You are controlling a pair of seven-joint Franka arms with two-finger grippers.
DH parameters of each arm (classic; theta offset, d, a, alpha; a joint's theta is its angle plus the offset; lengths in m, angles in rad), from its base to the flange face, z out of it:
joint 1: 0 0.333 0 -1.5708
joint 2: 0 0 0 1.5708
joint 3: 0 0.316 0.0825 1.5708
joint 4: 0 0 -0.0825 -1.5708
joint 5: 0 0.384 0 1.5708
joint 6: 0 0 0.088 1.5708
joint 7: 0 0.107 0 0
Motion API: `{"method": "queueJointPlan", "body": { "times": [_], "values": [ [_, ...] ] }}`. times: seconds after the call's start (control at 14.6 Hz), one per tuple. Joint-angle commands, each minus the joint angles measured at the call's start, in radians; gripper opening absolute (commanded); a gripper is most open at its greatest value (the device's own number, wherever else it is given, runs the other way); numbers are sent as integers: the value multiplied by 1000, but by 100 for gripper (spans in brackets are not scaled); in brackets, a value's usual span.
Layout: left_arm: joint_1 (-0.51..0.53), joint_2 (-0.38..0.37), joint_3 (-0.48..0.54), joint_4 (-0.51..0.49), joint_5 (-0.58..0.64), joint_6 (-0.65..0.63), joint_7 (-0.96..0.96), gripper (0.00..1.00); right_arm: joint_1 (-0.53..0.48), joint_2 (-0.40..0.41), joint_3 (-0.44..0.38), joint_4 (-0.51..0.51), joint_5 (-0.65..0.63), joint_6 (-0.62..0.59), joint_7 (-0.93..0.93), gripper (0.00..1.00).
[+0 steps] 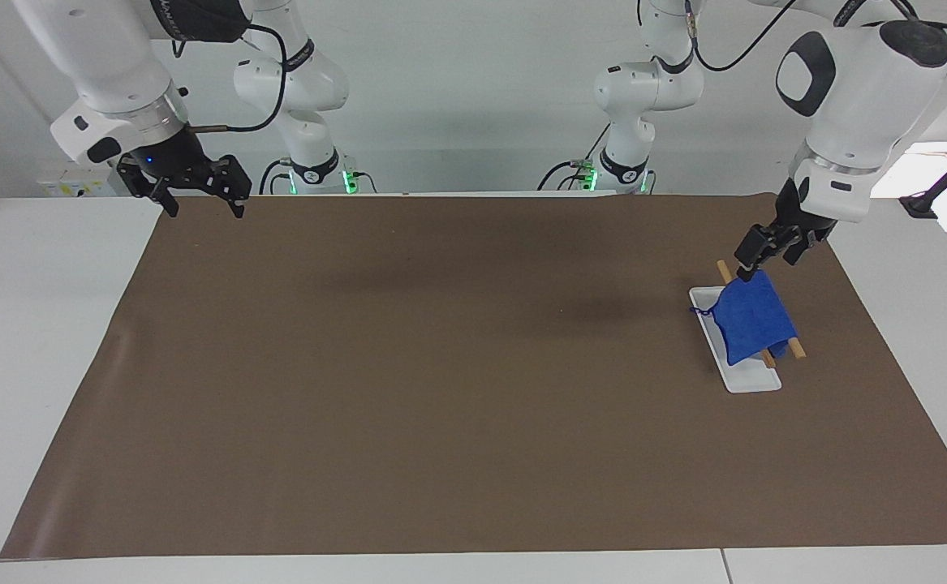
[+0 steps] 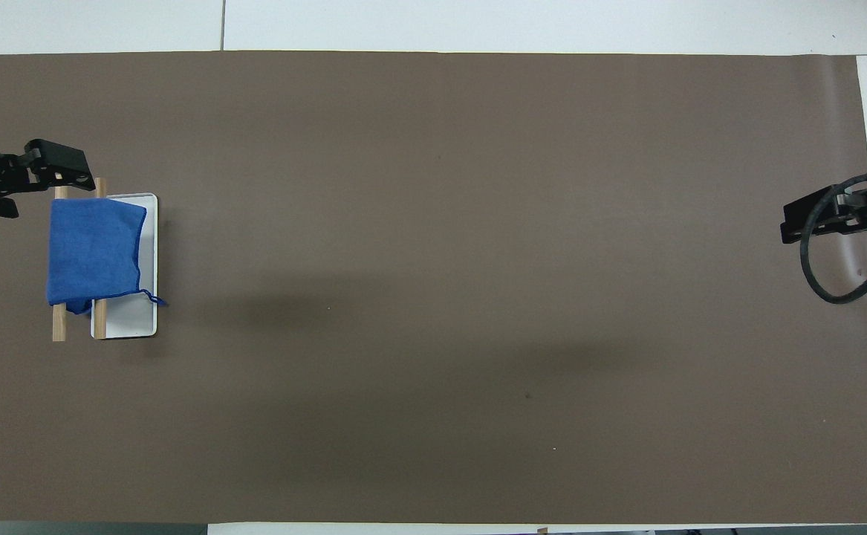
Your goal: Right arm passes towel to left arm to hang
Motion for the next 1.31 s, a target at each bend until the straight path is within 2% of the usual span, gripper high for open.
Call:
{"method": "queueJointPlan", "body": {
  "times": [0.0,0.21,0.55,1.24],
  "values": [
    [33,23,9,95,-43,-131,152,100,-5,-16,8,-24,-20,22,10,100],
    [35,2,6,72,-41,-180,224,100,-7,-16,9,-24,-17,22,10,100],
    [26,-61,5,-18,-41,-169,226,100,-16,-16,6,-24,1,22,10,100],
    [23,-57,5,-20,-31,-120,247,100,-16,-16,6,-24,1,21,8,100]
  ]
}}
